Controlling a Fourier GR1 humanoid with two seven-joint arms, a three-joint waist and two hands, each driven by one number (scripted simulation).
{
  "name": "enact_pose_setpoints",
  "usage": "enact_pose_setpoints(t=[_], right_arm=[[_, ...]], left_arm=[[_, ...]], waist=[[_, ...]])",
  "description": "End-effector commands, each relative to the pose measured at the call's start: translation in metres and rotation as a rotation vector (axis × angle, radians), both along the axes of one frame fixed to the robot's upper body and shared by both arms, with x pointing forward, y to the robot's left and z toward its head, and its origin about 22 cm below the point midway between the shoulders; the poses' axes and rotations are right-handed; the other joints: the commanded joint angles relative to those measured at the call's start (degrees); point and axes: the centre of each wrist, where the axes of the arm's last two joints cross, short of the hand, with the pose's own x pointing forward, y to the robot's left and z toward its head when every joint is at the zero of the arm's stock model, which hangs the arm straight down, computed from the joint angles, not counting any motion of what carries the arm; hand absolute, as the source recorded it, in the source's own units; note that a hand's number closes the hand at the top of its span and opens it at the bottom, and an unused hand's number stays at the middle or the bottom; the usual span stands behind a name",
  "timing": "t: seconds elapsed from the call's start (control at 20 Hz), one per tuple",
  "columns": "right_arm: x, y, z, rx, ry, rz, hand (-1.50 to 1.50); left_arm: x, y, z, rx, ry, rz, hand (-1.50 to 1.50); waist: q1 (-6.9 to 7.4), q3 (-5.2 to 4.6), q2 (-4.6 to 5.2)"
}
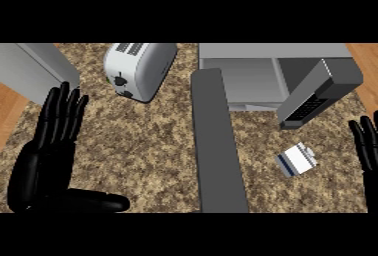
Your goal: Pick up the milk, place it into the microwave and close the microwave
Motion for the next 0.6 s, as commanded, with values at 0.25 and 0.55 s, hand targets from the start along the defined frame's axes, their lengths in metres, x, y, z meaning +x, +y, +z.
enact_pose_setpoints(t=[0.25,0.55], right_arm=[[-0.055,-0.023,-0.032,0.047,0.089,0.003,-1.5],[-0.07,-0.047,-0.078,0.016,0.124,-0.042,-1.5]], left_arm=[[-0.025,-0.053,-0.038,-0.07,0.088,-0.024,-1.5],[-0.045,-0.07,-0.063,-0.074,0.079,-0.02,-1.5]], waist=[[0.15,-0.01,-0.06],[0.47,-0.02,-0.02]])
